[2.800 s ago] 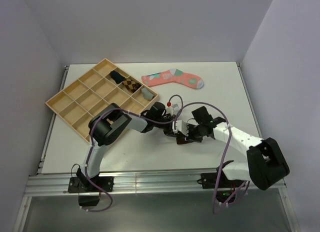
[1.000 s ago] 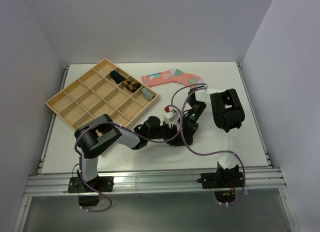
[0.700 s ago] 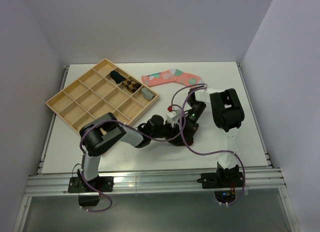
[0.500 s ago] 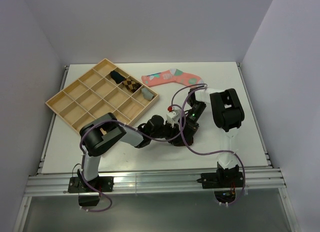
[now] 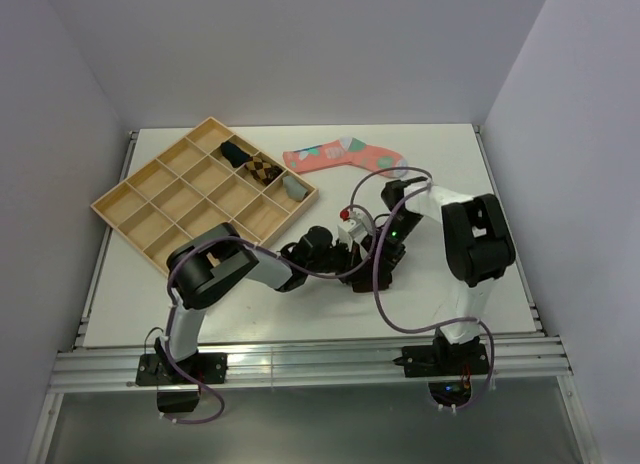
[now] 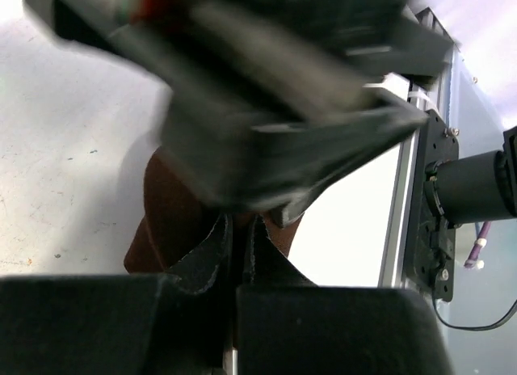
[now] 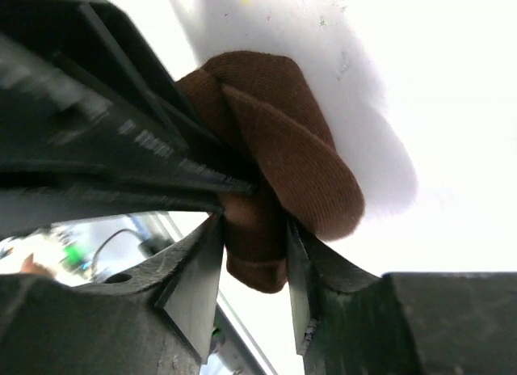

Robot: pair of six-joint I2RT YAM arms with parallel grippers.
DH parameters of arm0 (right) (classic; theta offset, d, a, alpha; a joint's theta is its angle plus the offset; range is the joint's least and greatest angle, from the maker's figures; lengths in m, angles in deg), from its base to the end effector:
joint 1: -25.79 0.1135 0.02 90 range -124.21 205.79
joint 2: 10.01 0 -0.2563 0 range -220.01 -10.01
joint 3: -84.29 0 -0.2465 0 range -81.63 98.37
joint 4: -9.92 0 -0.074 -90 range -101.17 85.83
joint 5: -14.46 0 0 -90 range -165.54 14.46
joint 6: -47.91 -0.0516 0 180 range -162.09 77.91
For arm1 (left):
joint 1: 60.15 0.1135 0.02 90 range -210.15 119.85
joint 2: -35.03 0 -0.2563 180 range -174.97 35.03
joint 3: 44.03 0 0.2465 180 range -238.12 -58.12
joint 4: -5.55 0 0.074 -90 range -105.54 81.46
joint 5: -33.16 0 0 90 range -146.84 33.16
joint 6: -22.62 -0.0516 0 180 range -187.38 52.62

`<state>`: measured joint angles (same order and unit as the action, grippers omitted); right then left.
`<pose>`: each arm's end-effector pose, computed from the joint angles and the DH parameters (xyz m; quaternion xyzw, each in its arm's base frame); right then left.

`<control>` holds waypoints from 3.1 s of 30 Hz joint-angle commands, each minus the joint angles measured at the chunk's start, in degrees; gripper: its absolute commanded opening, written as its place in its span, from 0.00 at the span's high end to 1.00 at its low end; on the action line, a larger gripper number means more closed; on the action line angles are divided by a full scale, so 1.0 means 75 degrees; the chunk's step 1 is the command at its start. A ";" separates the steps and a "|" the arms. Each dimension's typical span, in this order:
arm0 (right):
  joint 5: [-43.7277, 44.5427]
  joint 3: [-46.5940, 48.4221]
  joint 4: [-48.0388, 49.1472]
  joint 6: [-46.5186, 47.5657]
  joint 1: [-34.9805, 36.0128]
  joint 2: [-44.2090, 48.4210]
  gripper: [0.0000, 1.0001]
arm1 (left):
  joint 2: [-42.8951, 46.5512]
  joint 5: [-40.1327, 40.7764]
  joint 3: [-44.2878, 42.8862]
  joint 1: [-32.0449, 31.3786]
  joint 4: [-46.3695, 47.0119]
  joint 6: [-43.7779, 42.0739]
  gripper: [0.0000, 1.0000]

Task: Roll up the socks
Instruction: Roll the sock at the center of the board.

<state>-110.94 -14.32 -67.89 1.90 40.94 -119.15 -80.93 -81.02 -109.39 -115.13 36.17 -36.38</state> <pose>0.2731 0.1049 0.1291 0.4300 -0.8413 -0.3239 0.0499 0.2136 -0.3417 0.1121 0.2839 0.7584 -0.5080 0.2934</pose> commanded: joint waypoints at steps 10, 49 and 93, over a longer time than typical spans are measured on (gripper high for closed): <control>-0.0202 -0.0992 0.1640 -0.0146 -0.0427 0.2141 0.51 | -0.0839 -0.0162 0.0121 0.0042 -0.1238 0.0483 1.00; 0.0899 -0.4955 0.4805 0.2210 0.0709 0.6502 0.37 | -0.2128 -0.2424 -0.2024 0.1108 -0.4999 0.1515 1.00; 0.1672 -0.4276 0.4934 0.1858 0.1952 0.4581 0.46 | -0.2784 -0.3466 -0.2493 0.1331 -0.5106 0.1784 1.00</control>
<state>-98.42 -48.18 -30.74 17.79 54.85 -82.67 -95.75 -113.22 -131.16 -104.53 8.70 -18.78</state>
